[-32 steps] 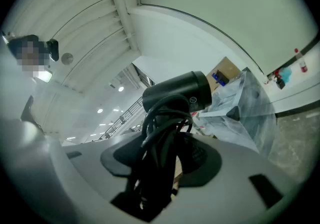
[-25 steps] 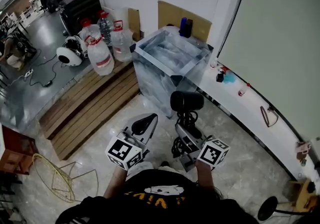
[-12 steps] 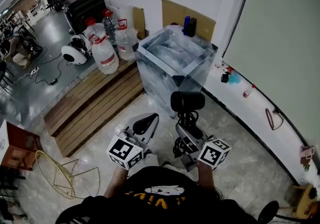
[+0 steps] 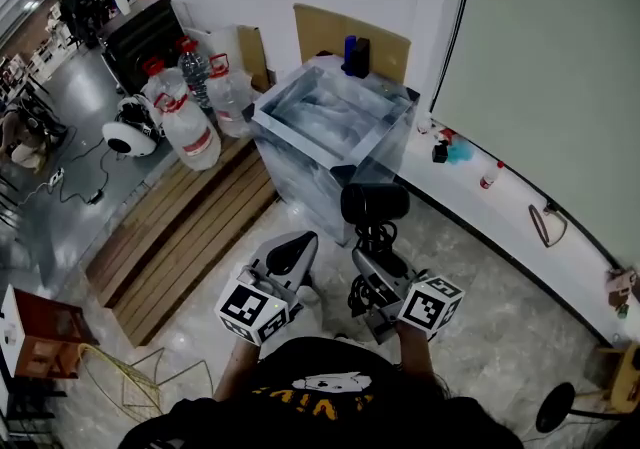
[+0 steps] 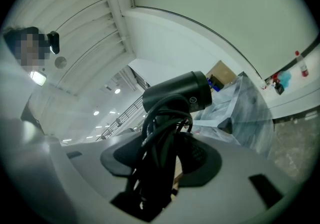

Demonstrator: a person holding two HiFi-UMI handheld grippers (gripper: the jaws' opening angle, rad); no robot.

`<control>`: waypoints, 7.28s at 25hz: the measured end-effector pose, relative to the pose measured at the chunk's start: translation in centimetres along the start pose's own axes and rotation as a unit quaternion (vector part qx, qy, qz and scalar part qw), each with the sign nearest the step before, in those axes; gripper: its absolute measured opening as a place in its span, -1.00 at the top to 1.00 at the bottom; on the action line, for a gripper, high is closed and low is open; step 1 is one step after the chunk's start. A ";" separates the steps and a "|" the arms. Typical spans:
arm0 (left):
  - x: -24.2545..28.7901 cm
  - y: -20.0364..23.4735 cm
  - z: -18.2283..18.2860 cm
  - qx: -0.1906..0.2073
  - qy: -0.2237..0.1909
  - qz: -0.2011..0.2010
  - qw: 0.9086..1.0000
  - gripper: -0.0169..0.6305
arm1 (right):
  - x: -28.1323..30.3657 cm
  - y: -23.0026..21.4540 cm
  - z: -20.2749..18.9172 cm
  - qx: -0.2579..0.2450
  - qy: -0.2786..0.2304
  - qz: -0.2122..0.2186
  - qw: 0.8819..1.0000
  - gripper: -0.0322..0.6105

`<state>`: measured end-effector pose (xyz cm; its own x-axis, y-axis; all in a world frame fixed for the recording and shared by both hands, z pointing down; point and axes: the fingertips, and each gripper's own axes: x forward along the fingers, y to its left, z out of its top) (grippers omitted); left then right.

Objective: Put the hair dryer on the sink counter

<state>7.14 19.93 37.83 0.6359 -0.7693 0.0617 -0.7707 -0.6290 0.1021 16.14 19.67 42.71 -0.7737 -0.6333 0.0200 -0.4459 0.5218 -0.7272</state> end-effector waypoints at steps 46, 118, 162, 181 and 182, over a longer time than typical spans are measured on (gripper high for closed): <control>14.4 29.1 1.6 -0.028 -0.001 -0.145 0.989 0.92 | 26.9 -14.7 12.3 -0.001 -0.070 -0.181 0.981 0.26; 36.7 36.9 -0.3 0.008 0.100 -0.151 0.983 0.92 | 28.0 -55.4 27.6 -0.051 0.011 -0.495 0.867 -0.05; 24.3 40.5 -0.5 0.000 0.087 -0.339 0.937 0.92 | 37.3 -18.5 13.6 -0.117 -0.134 -0.368 0.913 0.56; 18.4 36.6 -2.0 0.000 0.081 -0.428 0.900 0.92 | 38.0 -10.7 7.2 -0.151 -0.141 -0.393 0.896 0.82; 18.3 36.3 -2.0 0.002 0.079 -0.431 0.899 0.92 | 37.8 -10.6 7.2 -0.152 -0.142 -0.395 0.895 0.83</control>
<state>-9.14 -16.77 44.65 0.9943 0.0296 0.1021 0.0111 -0.9841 0.1770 -5.17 -13.93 46.27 -0.0376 -0.9703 0.2389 -0.9384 -0.0479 -0.3422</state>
